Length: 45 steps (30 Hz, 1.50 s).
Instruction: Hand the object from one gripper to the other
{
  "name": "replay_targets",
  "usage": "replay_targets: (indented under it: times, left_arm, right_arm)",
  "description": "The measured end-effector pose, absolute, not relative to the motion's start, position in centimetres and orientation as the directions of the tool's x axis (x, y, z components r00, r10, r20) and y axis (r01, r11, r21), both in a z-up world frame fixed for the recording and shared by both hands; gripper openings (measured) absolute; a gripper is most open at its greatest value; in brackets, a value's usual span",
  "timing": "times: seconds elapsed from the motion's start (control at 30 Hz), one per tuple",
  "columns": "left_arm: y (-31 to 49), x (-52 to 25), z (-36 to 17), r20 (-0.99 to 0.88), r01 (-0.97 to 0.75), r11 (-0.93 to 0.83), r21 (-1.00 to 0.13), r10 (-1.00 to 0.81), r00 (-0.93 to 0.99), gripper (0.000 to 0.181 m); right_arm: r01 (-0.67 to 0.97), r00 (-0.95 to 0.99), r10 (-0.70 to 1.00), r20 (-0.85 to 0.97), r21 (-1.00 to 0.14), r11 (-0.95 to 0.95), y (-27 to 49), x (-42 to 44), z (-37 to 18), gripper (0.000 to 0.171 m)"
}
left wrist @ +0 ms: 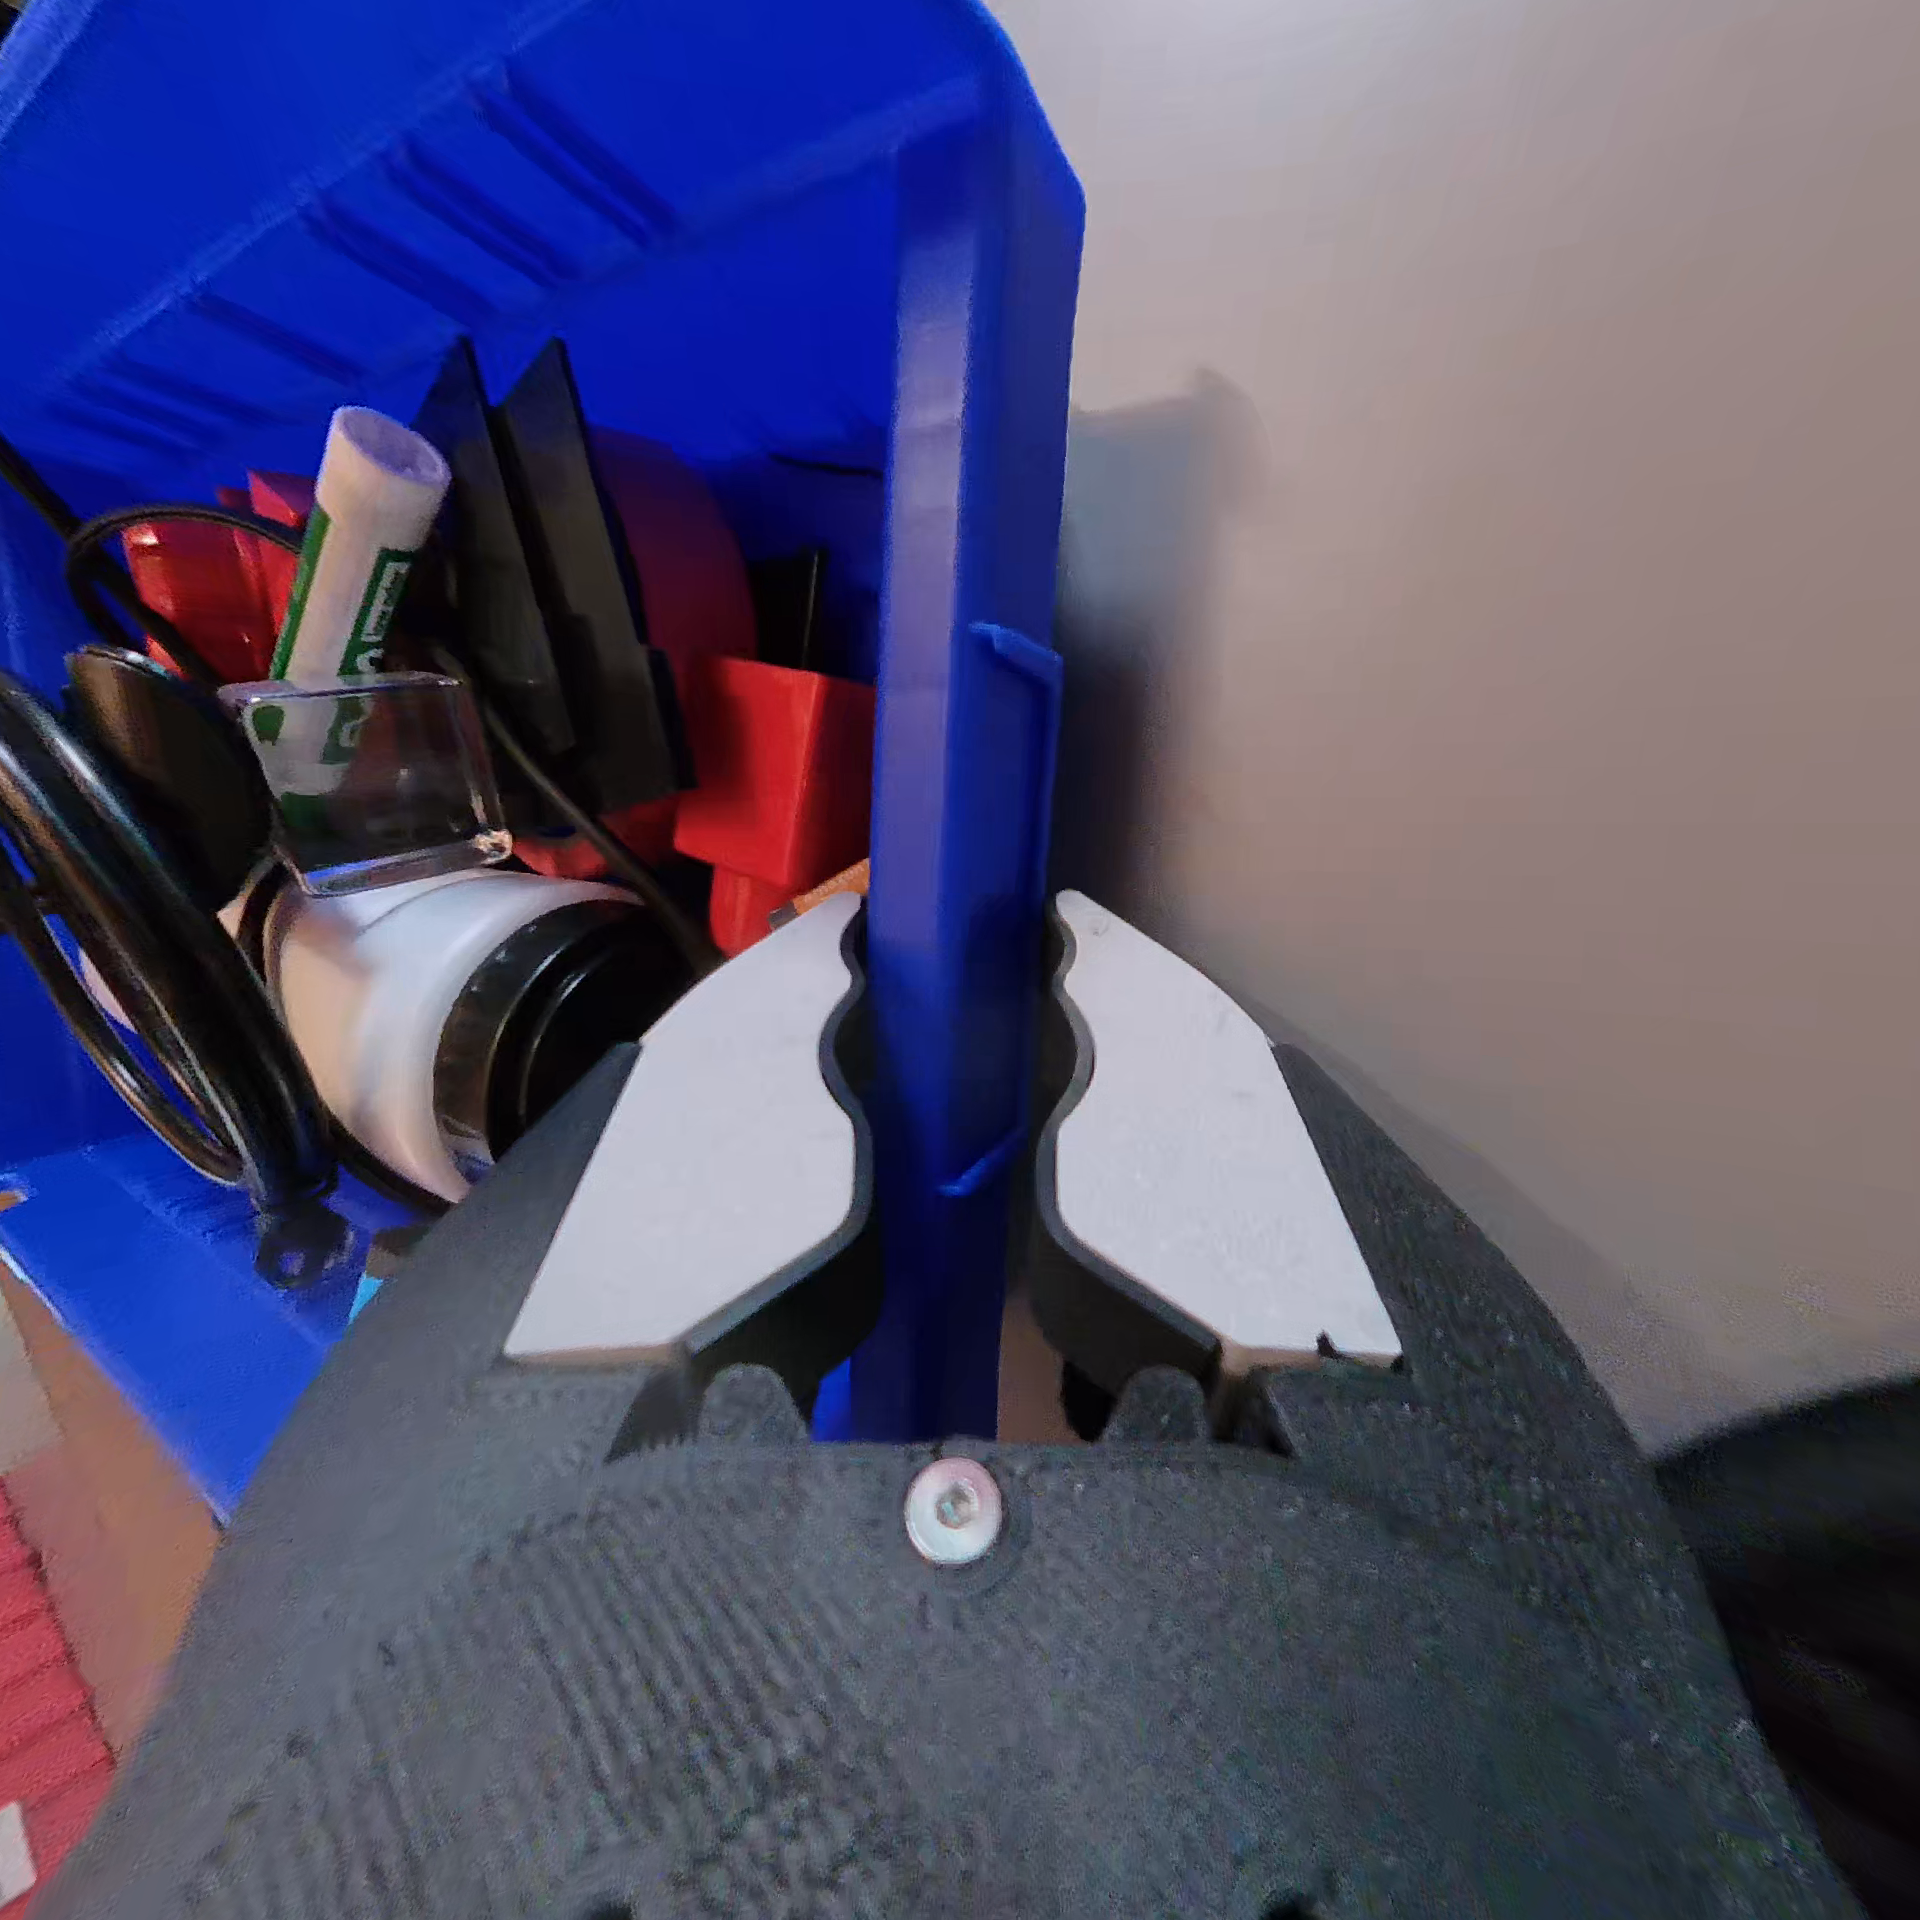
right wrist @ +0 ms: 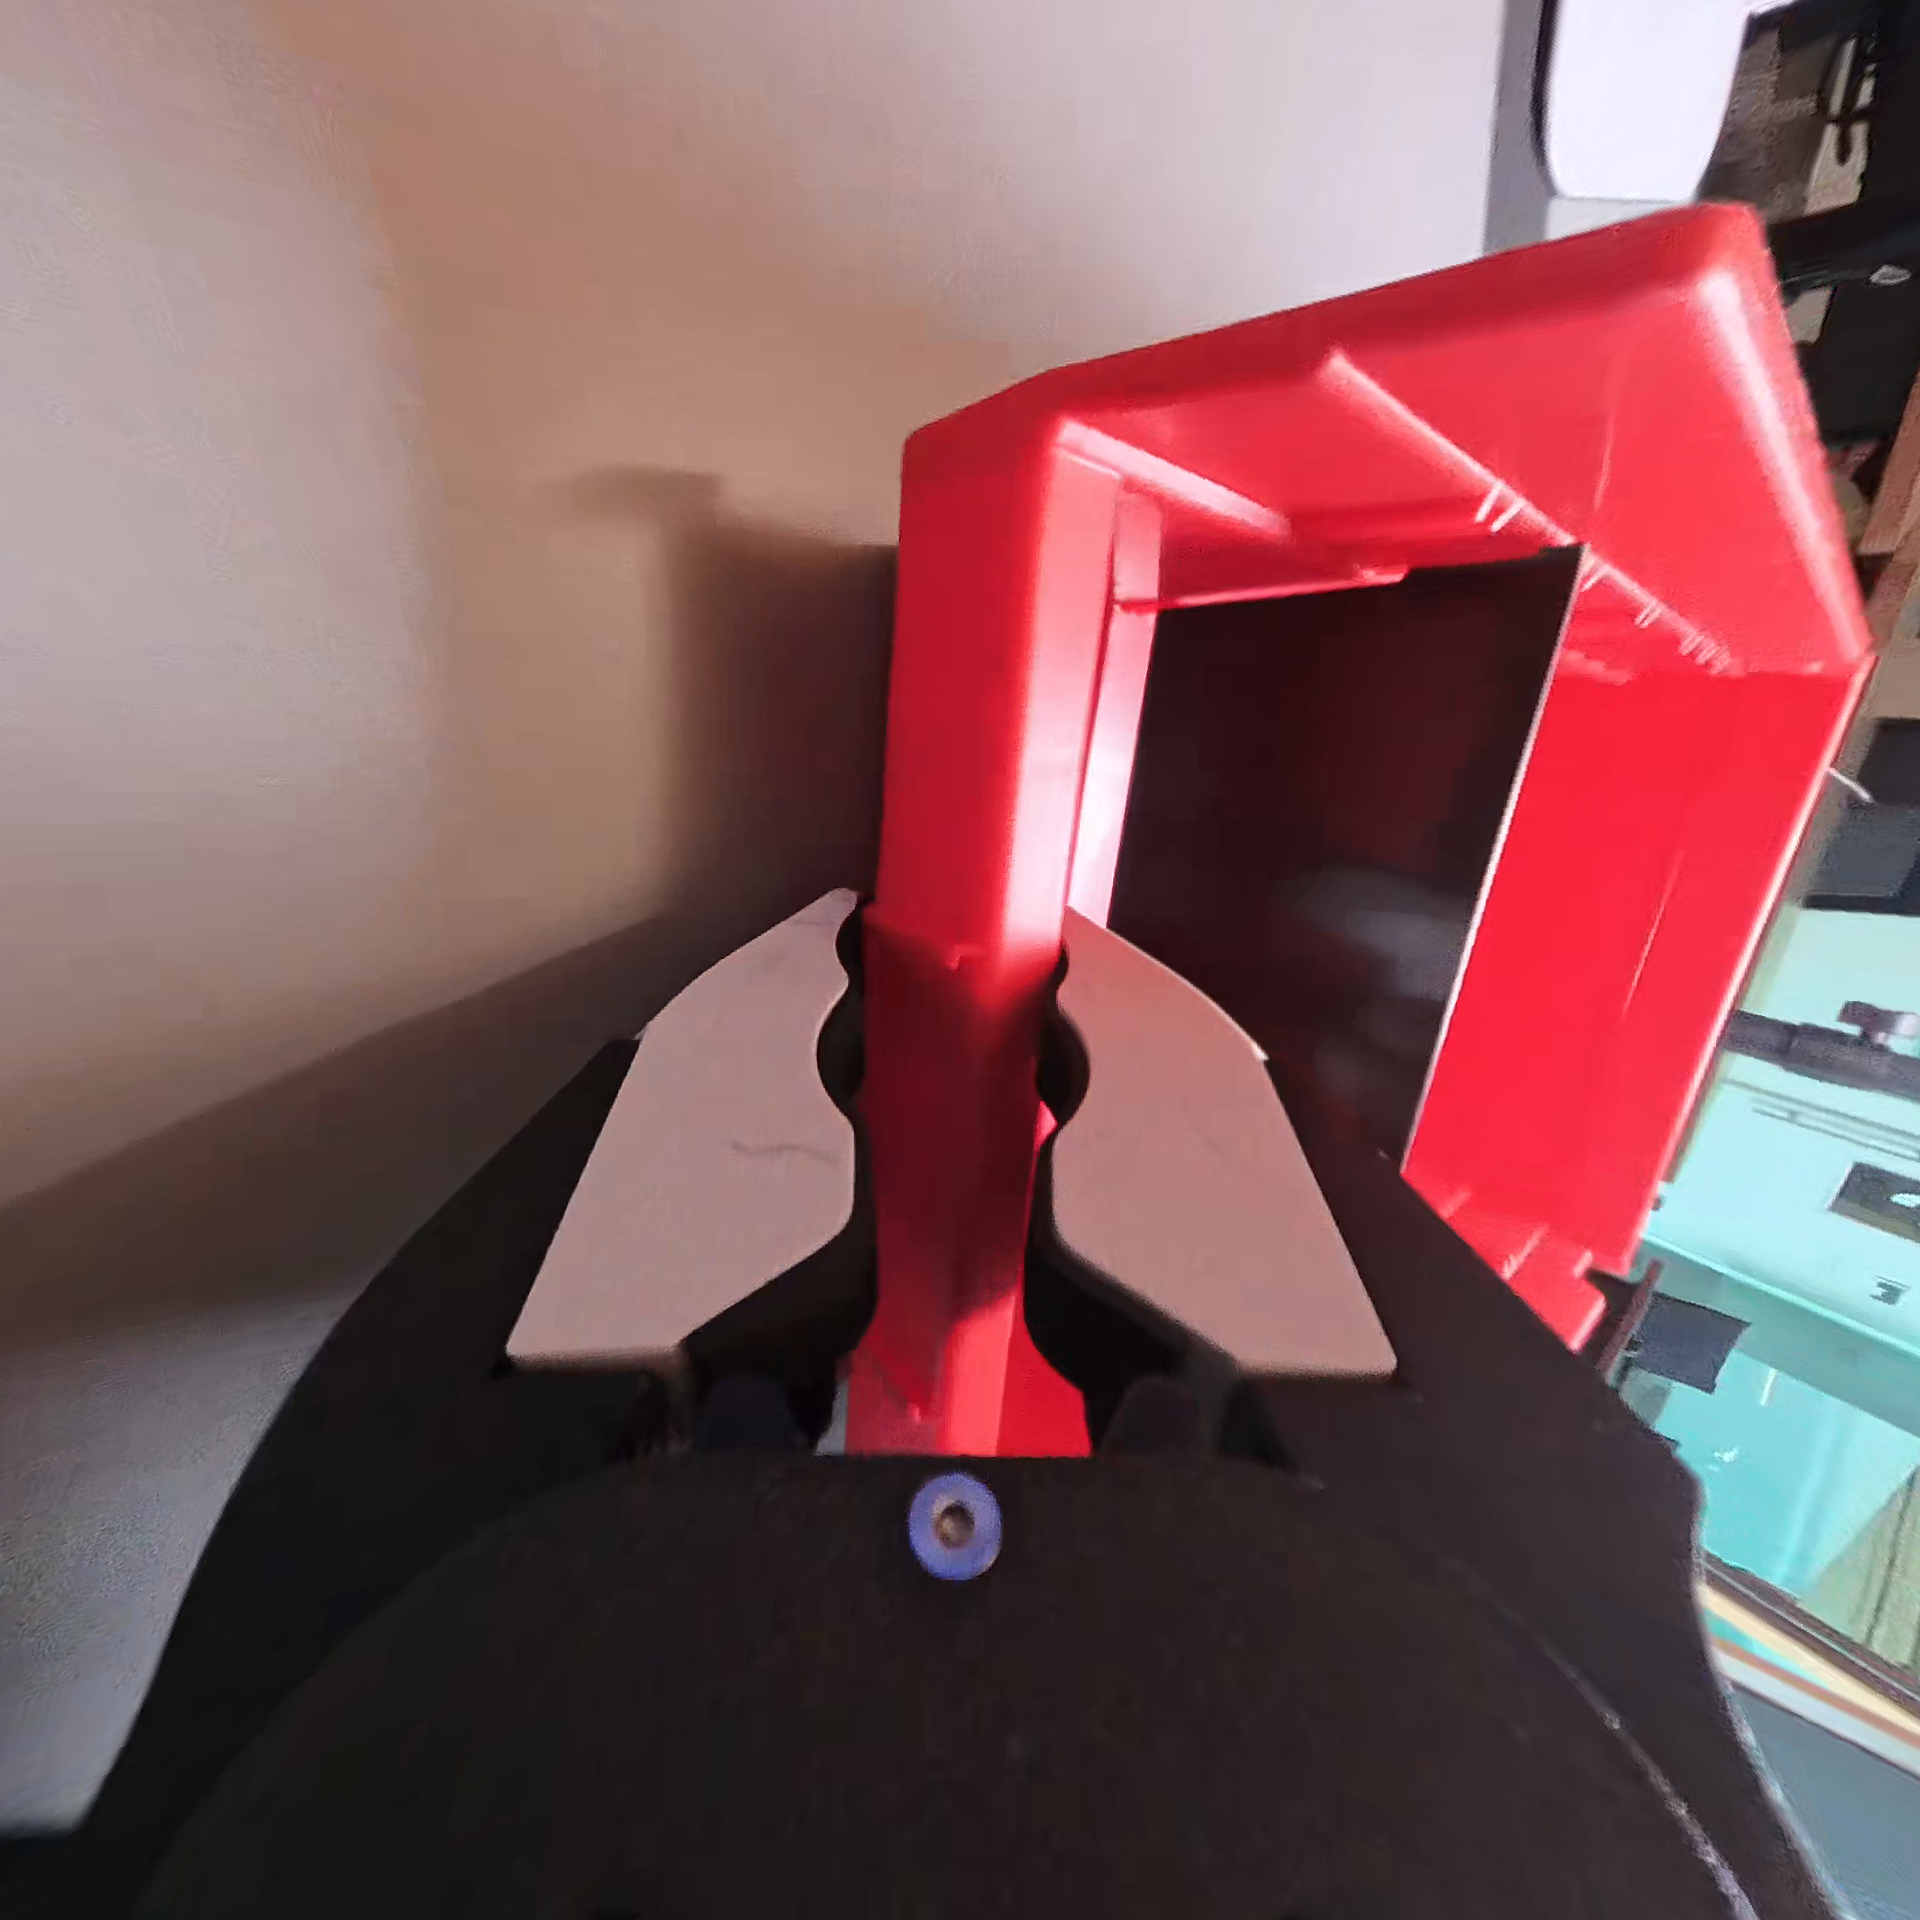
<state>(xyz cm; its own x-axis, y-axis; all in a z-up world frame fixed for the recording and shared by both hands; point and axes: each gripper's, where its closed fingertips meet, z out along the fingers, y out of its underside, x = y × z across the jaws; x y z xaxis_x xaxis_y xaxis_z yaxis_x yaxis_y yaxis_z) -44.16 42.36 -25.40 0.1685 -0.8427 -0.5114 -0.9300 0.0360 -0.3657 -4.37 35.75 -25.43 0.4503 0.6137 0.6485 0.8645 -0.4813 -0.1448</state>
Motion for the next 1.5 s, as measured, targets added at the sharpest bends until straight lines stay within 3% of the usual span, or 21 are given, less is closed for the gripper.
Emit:
replay_targets:
  times: [0.37,0.43,0.53,0.63,0.7,0.8,0.83,0.93,1.0,1.03,1.1,1.2,1.23,1.3,1.33,1.5]
  left_arm:
    - [49.6,-45.5,-25.4,-0.510,-0.930,0.058,-0.364,-0.848,0.146,0.030]
    - [50.0,-45.7,-25.4,-0.511,-0.928,0.069,-0.366,-0.848,0.139,0.030]
    - [50.3,-45.9,-25.3,-0.518,-0.926,0.085,-0.367,-0.846,0.127,0.030]
    - [50.7,-46.4,-25.2,-0.532,-0.922,0.110,-0.371,-0.839,0.114,0.031]
    - [50.7,-47.0,-24.9,-0.526,-0.906,0.097,-0.413,-0.837,0.150,0.034]
    - [50.1,-47.9,-23.2,-0.482,-0.851,0.064,-0.522,-0.845,0.233,0.035]
    - [49.8,-47.9,-22.3,-0.457,-0.817,0.059,-0.573,-0.851,0.260,0.032]
    - [49.6,-47.1,-18.2,-0.339,-0.677,0.000,-0.736,-0.866,0.368,0.031]
    - [51.3,-47.1,-15.5,-0.288,-0.605,-0.067,-0.793,-0.835,0.469,0.029]
    - [52.5,-47.2,-14.6,-0.295,-0.597,-0.081,-0.798,-0.811,0.504,0.029]
    - [55.3,-47.4,-14.2,-0.342,-0.643,-0.115,-0.758,-0.768,0.541,0.034]
    - [59.0,-48.0,-16.7,-0.446,-0.785,-0.172,-0.595,-0.742,0.501,0.043]
    - [59.9,-48.4,-17.7,-0.483,-0.826,-0.182,-0.533,-0.736,0.474,0.040]
    - [61.4,-49.1,-18.3,-0.602,-0.899,-0.157,-0.408,-0.695,0.394,0.013]
    - [61.6,-49.0,-17.9,-0.654,-0.919,-0.126,-0.375,-0.667,0.358,0.012]
    - [60.9,-47.5,-10.3,-0.773,-0.888,-0.013,-0.460,-0.486,0.408,0.011]
  right_arm:
    - [0.797,0.559,0.545,0.624,-0.224,-0.561,40.7,-2.4,-25.3,0.030]
    - [0.788,0.577,0.520,0.630,-0.263,-0.557,40.8,-2.8,-24.7,0.037]
    - [0.749,0.653,0.479,0.586,-0.410,-0.520,40.7,-4.9,-22.0,0.051]
    - [0.634,0.766,0.453,0.457,-0.655,-0.410,40.5,-8.8,-18.0,0.053]
    - [0.505,0.830,0.445,0.336,-0.792,-0.344,40.1,-10.8,-15.9,0.053]
    - [0.350,0.874,0.440,0.208,-0.897,-0.271,39.4,-12.2,-15.0,0.053]
    - [0.321,0.878,0.441,0.189,-0.913,-0.249,39.3,-12.5,-15.3,0.050]
    - [0.264,0.884,0.433,0.178,-0.953,-0.147,39.1,-13.2,-16.1,0.021]
    - [0.181,0.890,0.442,0.109,-0.976,-0.124,39.1,-13.9,-16.7,0.000]
    - [0.159,0.888,0.453,0.083,-0.978,-0.133,39.1,-14.3,-17.0,0.000]
    - [0.166,0.891,0.442,0.101,-0.980,-0.111,39.1,-14.4,-16.8,0.003]
    - [0.171,0.891,0.442,0.106,-0.979,-0.109,38.9,-14.3,-17.1,0.012]
    - [0.167,0.888,0.449,0.097,-0.979,-0.117,38.7,-14.3,-17.4,0.013]
    - [0.177,0.886,0.452,0.104,-0.977,-0.121,38.4,-14.0,-17.8,0.012]
    - [0.189,0.888,0.445,0.118,-0.975,-0.119,38.2,-13.7,-17.9,0.012]
    - [0.173,0.890,0.439,0.121,-0.982,-0.080,38.2,-13.1,-16.5,0.010]
